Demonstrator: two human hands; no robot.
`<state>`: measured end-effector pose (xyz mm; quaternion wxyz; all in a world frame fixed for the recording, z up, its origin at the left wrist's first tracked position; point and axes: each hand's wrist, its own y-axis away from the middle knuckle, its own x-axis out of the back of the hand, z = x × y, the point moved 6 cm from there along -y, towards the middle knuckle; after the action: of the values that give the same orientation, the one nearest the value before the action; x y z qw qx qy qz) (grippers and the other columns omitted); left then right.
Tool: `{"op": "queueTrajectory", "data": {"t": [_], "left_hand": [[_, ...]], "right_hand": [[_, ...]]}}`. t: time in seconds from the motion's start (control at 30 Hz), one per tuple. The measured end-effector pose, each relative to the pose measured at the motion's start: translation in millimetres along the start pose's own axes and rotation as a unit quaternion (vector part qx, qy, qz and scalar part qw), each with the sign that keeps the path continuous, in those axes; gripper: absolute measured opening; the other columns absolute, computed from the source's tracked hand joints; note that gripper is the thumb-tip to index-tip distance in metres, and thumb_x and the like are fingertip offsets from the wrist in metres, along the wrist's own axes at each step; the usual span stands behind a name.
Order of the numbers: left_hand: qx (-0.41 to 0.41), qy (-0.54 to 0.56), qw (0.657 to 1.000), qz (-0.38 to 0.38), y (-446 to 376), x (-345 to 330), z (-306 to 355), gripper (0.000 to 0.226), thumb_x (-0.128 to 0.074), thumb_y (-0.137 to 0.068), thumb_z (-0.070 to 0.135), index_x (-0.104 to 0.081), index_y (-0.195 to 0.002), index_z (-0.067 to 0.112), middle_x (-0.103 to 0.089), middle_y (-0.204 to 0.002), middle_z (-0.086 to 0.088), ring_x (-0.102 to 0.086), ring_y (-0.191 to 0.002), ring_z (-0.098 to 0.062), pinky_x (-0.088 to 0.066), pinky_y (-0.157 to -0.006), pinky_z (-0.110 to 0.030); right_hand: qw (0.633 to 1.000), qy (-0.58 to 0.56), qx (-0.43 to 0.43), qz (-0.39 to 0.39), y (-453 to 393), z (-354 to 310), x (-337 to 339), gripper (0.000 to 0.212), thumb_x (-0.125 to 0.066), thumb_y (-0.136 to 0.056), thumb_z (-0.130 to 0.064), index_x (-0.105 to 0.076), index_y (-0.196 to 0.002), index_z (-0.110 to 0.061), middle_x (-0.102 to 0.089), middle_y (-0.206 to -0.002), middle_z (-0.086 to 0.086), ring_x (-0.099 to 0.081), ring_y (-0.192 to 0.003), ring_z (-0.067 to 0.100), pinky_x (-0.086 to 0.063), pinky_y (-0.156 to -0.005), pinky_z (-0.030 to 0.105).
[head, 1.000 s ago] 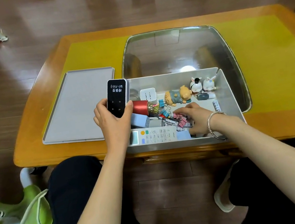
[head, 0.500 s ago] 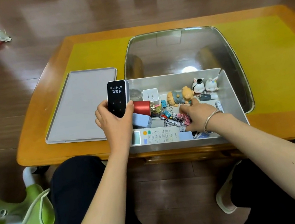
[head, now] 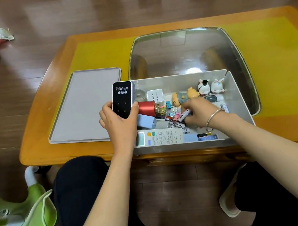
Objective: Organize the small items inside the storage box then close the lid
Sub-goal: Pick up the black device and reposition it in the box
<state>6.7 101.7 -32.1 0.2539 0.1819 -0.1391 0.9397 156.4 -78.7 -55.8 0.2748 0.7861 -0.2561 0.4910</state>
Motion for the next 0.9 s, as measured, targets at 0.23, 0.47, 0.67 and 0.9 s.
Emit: {"op": "queueTrajectory", "data": {"t": [0.23, 0.47, 0.67, 0.9], "left_hand": [[0.005, 0.006, 1.000, 0.002, 0, 0, 0, 0.058, -0.070, -0.081, 0.040, -0.042, -0.124, 0.013, -0.040, -0.115, 0.007, -0.033, -0.111, -0.009, -0.035, -0.082, -0.019], [0.007, 0.003, 1.000, 0.005, -1, 0, -2, 0.059, -0.070, -0.080, 0.042, -0.042, -0.124, 0.013, -0.042, -0.116, 0.005, -0.032, -0.109, -0.007, -0.035, -0.080, -0.016], [0.007, 0.001, 1.000, 0.008, -1, 0, -1, 0.059, -0.069, -0.081, 0.042, -0.042, -0.124, 0.013, -0.040, -0.114, 0.007, -0.031, -0.107, -0.007, -0.037, -0.087, -0.026], [0.005, -0.004, 1.000, 0.006, -1, 0, 0, 0.059, -0.069, -0.080, 0.043, -0.042, -0.123, 0.013, -0.043, -0.117, 0.004, -0.032, -0.109, -0.008, -0.041, -0.092, -0.031]], "right_hand": [[0.989, -0.107, 0.029, 0.101, -39, -51, 46, 0.005, -0.066, -0.079, -0.009, -0.066, -0.081, -0.014, -0.062, -0.079, -0.002, -0.055, -0.076, 0.019, -0.046, -0.074, 0.028], [0.982, -0.168, 0.051, 0.066, -48, -62, 52, 0.062, -0.072, -0.079, -0.011, -0.048, -0.135, -0.023, -0.063, -0.110, 0.007, -0.055, -0.088, 0.018, -0.046, -0.096, 0.041], [1.000, -0.010, -0.003, -0.005, -4, -3, 67, 0.020, -0.075, -0.077, -0.021, -0.067, -0.095, -0.017, -0.069, -0.092, 0.004, -0.059, -0.078, 0.015, -0.039, -0.070, 0.021], [0.967, 0.056, -0.098, -0.231, 52, 39, 3, 0.030, -0.074, -0.073, -0.032, -0.066, -0.100, -0.019, -0.070, -0.094, 0.002, -0.058, -0.066, 0.012, -0.045, -0.056, 0.017]]}}
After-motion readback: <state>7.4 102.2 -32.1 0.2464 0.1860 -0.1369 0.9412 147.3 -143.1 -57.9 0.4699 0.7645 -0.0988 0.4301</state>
